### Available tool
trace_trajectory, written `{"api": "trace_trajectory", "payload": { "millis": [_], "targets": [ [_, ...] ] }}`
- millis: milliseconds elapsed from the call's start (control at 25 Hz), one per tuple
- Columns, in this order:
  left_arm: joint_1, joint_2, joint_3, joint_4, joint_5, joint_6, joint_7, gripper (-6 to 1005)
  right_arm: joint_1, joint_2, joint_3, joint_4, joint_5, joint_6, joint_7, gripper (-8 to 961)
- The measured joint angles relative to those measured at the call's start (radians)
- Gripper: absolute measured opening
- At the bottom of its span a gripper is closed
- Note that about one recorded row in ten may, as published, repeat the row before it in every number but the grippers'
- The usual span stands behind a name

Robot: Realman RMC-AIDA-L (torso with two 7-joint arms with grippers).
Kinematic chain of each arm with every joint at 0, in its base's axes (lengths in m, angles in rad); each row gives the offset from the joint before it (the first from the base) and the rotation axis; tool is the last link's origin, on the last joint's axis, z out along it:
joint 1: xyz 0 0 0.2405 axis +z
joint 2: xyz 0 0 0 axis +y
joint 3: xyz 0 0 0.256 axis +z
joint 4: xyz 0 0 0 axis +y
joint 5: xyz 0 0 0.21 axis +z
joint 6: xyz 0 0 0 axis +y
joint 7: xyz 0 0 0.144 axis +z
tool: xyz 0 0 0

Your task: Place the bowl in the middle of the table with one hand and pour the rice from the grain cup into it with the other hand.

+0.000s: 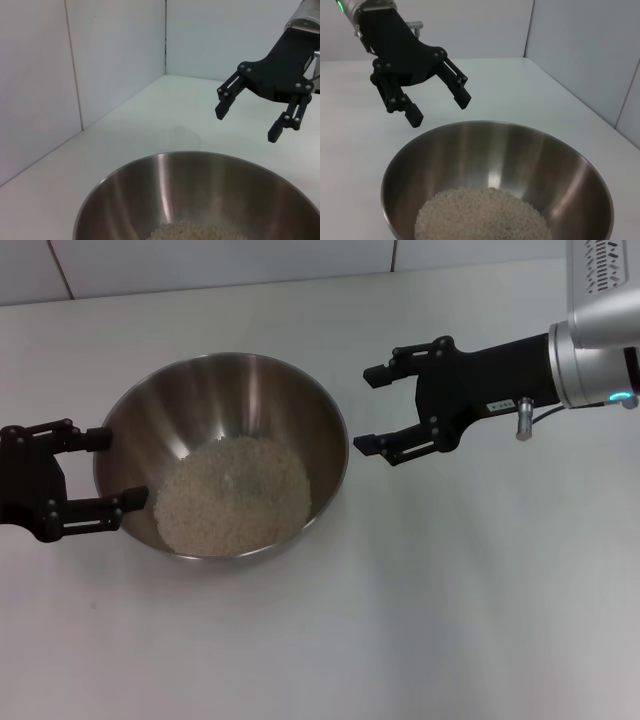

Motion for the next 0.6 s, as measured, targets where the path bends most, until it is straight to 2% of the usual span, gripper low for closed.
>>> {"api": "trace_trajectory", "payload": {
  "millis": [600],
  "targets": [
    [-0.006,-0.001,0.000,-0.004,0.001,-0.004,0.006,802,-0.007,0.001,-0.027,0.014,0.039,0.049,-0.005,816]
  ]
}}
